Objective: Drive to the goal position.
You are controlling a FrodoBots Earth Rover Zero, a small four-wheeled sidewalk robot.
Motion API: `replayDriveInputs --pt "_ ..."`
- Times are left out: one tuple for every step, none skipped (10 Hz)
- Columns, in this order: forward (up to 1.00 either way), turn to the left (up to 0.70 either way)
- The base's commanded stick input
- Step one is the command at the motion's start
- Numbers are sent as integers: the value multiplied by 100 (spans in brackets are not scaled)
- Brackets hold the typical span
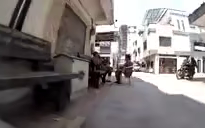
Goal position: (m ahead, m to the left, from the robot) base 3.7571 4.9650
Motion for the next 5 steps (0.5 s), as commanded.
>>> replayDriveInputs --pt "70 -35" --pt "70 -35" --pt "70 -35" --pt "70 -35" --pt "70 -35"
